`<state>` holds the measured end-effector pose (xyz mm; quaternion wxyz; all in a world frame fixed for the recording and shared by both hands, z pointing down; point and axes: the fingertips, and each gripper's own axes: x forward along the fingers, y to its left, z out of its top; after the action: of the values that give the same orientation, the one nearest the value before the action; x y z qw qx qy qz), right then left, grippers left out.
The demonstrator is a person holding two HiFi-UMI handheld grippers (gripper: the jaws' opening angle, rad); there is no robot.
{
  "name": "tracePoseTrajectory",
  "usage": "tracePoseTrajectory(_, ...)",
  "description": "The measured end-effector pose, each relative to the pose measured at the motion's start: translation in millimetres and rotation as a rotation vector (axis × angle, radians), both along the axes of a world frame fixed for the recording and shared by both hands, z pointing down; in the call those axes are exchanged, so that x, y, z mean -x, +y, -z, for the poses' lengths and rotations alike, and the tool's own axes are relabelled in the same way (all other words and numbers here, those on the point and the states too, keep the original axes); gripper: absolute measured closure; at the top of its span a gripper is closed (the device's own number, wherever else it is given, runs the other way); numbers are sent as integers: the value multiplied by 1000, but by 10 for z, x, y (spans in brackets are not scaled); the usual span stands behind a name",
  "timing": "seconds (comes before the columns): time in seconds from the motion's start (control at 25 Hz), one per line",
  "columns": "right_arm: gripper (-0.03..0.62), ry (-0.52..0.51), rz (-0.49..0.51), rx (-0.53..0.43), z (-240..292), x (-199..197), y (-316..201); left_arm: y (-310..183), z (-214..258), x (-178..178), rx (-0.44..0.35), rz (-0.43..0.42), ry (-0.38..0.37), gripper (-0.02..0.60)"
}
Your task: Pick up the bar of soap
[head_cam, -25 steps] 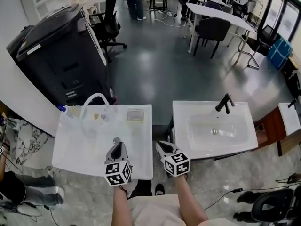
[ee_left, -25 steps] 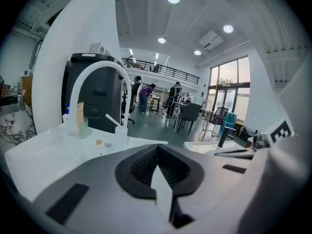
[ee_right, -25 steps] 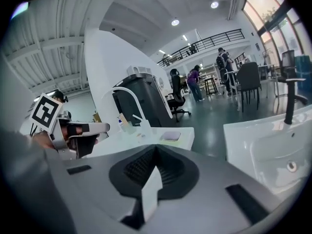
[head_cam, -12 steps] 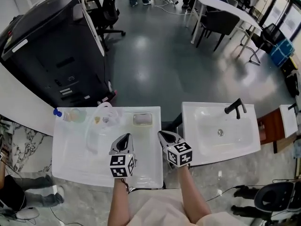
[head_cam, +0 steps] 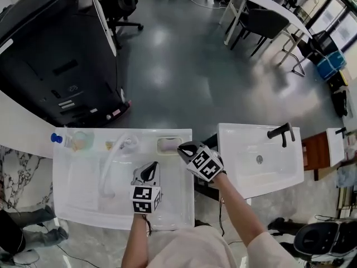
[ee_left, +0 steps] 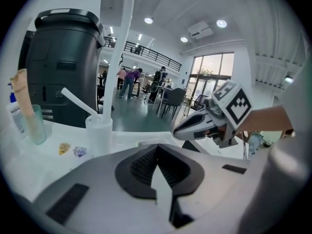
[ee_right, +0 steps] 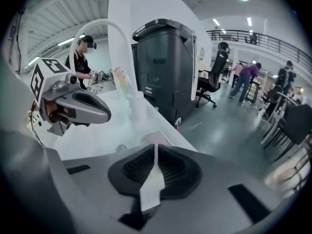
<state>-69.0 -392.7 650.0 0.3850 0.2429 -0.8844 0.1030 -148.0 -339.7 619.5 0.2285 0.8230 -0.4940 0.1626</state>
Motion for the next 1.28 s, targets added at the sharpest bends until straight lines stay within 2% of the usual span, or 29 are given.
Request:
tracePoseTrajectory(0.16, 508, 110, 123, 5, -175, 121, -116, -51, -79, 12, 13, -1, 15, 575)
tracePoseTrajectory(0.28, 415, 158, 182, 32, -330, 184, -142, -66, -93, 26, 13, -5, 33, 575)
tracePoseTrajectory(0.32, 402, 169, 200, 40, -373, 199, -140, -67, -96, 36, 12, -9, 38, 575)
tracePoseTrajectory(0.52, 388, 264, 328, -8, -475, 258, -175, -102, -176, 65, 27, -25, 53, 575)
tracePoseTrajectory(0.88, 390, 472, 548, 6, -718, 282, -119, -47, -260, 38, 55, -16, 86, 575)
tracePoseTrajectory(1.12, 390, 524, 587, 96, -753, 316, -62, -33, -272, 77, 51, -10, 90, 575)
tracePoseTrajectory(1.28, 395, 582, 591, 121, -754, 320, -59, -14, -267, 51, 57, -6, 105, 575)
